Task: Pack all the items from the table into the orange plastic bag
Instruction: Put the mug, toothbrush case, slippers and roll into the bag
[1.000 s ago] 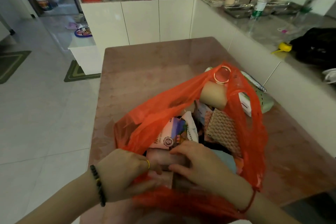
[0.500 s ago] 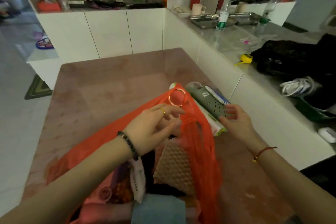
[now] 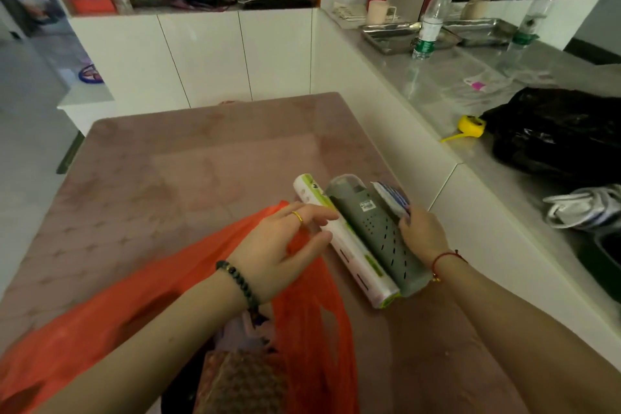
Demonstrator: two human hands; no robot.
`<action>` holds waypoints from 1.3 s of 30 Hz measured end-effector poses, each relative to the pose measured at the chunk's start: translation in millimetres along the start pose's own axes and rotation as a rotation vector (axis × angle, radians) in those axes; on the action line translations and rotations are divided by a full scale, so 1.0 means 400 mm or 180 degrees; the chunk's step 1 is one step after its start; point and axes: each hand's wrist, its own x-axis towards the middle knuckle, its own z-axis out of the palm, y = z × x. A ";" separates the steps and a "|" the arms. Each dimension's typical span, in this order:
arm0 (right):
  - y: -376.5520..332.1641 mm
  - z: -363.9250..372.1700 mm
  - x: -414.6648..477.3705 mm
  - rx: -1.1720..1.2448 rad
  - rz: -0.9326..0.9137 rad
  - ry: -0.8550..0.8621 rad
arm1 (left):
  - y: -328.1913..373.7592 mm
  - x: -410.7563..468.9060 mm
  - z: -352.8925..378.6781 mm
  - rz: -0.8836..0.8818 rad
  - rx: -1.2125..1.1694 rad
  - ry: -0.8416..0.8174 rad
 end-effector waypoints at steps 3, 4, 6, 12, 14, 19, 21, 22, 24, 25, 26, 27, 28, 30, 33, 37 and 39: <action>-0.005 -0.048 0.004 0.0248 -0.0087 0.0619 | -0.005 -0.009 -0.008 -0.0072 0.0073 0.0023; -0.014 -0.076 -0.001 0.0486 -0.0053 0.0858 | -0.003 -0.014 -0.013 -0.0067 0.0092 0.0033; -0.047 -0.141 -0.031 0.1005 -0.0052 0.1302 | 0.000 -0.033 -0.029 -0.0032 0.0103 0.0061; -0.234 -0.305 -0.355 0.2838 -0.0657 0.0601 | -0.007 -0.197 -0.132 -0.0086 0.0326 0.0110; -0.304 -0.317 -0.485 0.3008 -0.0922 0.0040 | -0.023 -0.288 -0.179 -0.0255 0.0655 0.0194; -0.390 -0.218 -0.697 0.3146 -0.0904 -0.1362 | -0.066 -0.537 -0.277 -0.1312 0.1552 -0.0042; -0.422 -0.171 -0.751 0.2505 -0.1340 -0.1285 | -0.076 -0.630 -0.305 -0.1577 0.1574 -0.0181; -0.438 -0.151 -0.773 0.2224 -0.1529 -0.1265 | -0.084 -0.674 -0.314 -0.1618 0.1503 -0.0212; -0.463 -0.117 -0.811 0.1911 -0.1702 -0.1329 | -0.093 -0.744 -0.325 -0.1785 0.1295 -0.0269; -0.471 -0.101 -0.825 0.1849 -0.1699 -0.1457 | -0.095 -0.770 -0.327 -0.1975 0.1252 -0.0298; -0.477 -0.086 -0.837 0.1809 -0.1656 -0.1685 | -0.097 -0.792 -0.328 -0.2138 0.1277 -0.0293; -0.482 -0.073 -0.847 0.1801 -0.1562 -0.2002 | -0.099 -0.809 -0.333 -0.2262 0.1241 -0.0246; -0.487 -0.061 -0.858 0.1812 -0.1469 -0.2319 | -0.102 -0.820 -0.341 -0.2386 0.1110 -0.0160; -0.499 -0.032 -0.881 0.1605 -0.1499 -0.2445 | -0.113 -0.834 -0.361 -0.2605 0.0470 0.0095; -0.530 0.020 -0.915 0.1155 -0.1632 -0.1670 | -0.105 -0.838 -0.379 -0.2727 -0.0930 0.0690; -0.540 0.048 -0.921 0.1018 -0.1521 -0.0897 | -0.093 -0.848 -0.376 -0.2723 -0.2150 0.1065; -0.510 0.025 -0.904 0.1006 -0.1495 -0.0223 | -0.089 -0.855 -0.389 -0.2604 -0.2547 0.1201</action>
